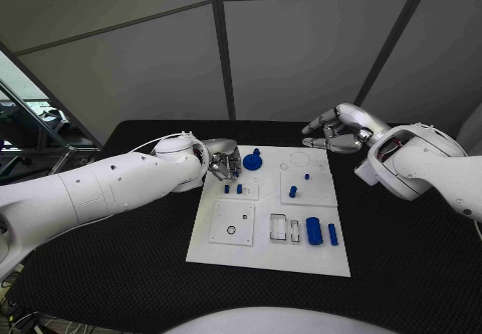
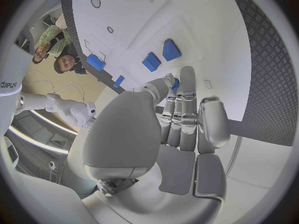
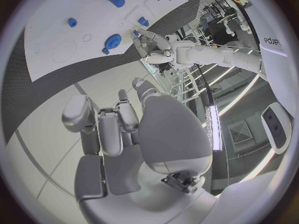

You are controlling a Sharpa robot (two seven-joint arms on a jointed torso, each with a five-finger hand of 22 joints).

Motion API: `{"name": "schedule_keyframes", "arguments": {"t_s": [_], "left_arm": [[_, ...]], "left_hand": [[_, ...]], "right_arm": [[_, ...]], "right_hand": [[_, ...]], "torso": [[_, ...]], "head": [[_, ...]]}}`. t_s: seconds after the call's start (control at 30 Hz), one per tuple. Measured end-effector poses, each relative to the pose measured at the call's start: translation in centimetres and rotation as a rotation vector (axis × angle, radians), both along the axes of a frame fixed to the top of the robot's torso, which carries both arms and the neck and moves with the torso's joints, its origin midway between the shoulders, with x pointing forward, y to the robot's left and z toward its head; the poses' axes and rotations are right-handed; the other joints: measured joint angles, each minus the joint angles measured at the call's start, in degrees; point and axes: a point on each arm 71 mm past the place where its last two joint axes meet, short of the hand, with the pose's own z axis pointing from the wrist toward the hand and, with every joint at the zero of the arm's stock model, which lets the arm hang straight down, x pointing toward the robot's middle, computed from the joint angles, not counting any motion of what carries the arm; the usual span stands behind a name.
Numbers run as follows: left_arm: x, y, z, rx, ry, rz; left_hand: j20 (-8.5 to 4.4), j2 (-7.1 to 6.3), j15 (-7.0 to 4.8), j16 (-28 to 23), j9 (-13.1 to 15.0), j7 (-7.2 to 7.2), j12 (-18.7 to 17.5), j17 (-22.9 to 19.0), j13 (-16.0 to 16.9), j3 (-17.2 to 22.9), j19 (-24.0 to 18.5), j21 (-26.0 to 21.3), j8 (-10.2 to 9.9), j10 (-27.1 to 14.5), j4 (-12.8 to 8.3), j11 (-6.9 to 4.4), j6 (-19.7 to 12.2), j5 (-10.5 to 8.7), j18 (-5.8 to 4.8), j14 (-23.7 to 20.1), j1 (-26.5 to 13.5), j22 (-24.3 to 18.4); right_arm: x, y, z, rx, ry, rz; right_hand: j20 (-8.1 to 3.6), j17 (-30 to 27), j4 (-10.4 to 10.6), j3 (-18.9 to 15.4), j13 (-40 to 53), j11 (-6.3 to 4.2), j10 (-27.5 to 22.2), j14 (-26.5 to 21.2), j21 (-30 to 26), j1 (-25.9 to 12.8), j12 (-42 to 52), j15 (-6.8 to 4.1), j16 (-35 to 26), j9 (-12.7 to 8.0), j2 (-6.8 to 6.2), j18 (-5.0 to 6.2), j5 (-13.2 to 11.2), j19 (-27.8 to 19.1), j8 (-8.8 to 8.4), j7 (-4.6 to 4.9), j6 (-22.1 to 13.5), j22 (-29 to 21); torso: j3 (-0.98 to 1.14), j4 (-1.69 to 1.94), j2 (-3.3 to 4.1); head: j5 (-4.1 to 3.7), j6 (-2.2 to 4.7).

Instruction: Assemble the parts on the task board

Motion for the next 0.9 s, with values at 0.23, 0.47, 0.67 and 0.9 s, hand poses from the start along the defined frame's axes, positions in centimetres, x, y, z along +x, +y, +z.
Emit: {"name": "schedule_keyframes", "arguments": {"t_s": [0.23, 0.47, 0.67, 0.9], "left_arm": [[0.07, -0.24, -0.08, -0.001, 0.001, -0.002], [0.16, -0.40, -0.15, 0.001, 0.004, -0.001], [0.23, -0.38, -0.25, 0.009, 0.012, 0.003], [0.26, -0.38, -0.35, 0.020, 0.024, 0.007]], "left_hand": [[0.00, 0.01, 0.00, 0.0, 0.0, 0.00, 0.0, 0.0, 0.0, 0.0, 0.0, 0.0, 0.0, 0.0, 0.0, 0.00, 0.0, 0.00, 0.00, 0.0, 0.0, 0.0], [0.00, 0.01, 0.00, 0.0, 0.0, 0.00, 0.0, 0.0, 0.0, 0.0, 0.0, 0.0, 0.0, 0.0, 0.0, 0.03, 0.0, 0.00, 0.00, 0.0, 0.0, 0.0], [0.00, 0.00, 0.00, 0.0, -0.1, 0.00, -0.4, -0.1, -0.1, 0.0, 0.0, 0.0, -0.4, 0.0, 0.0, 0.03, 0.0, 0.00, -0.01, 0.0, -0.5, 0.0], [0.00, -0.20, 0.20, 0.0, -0.3, 0.16, -1.3, -0.1, -0.2, 0.0, 0.0, -0.3, -1.2, 0.0, 0.0, 0.02, -0.2, 0.00, 0.00, -0.2, -1.3, 0.0]], "right_arm": [[0.03, 0.08, -0.01, 0.000, 0.000, 0.001], [0.04, 0.16, -0.02, 0.000, 0.001, 0.002], [0.04, 0.15, -0.03, -0.001, 0.002, 0.002], [0.04, 0.14, -0.04, -0.001, 0.003, 0.002]], "right_hand": [[0.00, 0.0, 0.0, 0.0, 0.0, 0.00, 0.0, 0.0, 0.0, 0.0, 0.0, 0.00, 0.0, 0.0, 0.00, 0.00, 0.0, 0.0, 0.00, 0.00, 0.0, 0.0], [0.00, 0.0, 0.0, 0.0, 0.0, 0.00, 0.0, 0.0, 0.0, 0.0, 0.0, 0.00, 0.0, 0.0, 0.00, 0.00, 0.0, 0.0, 0.00, 0.00, 0.0, 0.0], [0.00, 0.0, 0.0, 0.0, 0.0, 0.00, 0.0, 0.0, 0.0, 0.0, 0.0, 0.00, 0.0, 0.0, 0.00, 0.00, 0.0, 0.0, 0.00, 0.00, 0.0, 0.0], [0.00, 0.0, 0.0, 0.0, 0.0, 0.00, 0.0, 0.0, 0.0, 0.0, 0.0, 0.00, 0.0, 0.0, 0.00, 0.00, 0.0, 0.0, 0.00, 0.00, 0.0, 0.0]], "torso": [[0.01, -0.02, 0.01], [0.01, -0.04, 0.01], [0.01, -0.05, 0.00], [0.02, -0.05, -0.01]], "head": [[-0.03, 0.04], [-0.08, 0.01], [-0.08, 0.00], [-0.13, -0.04]]}}
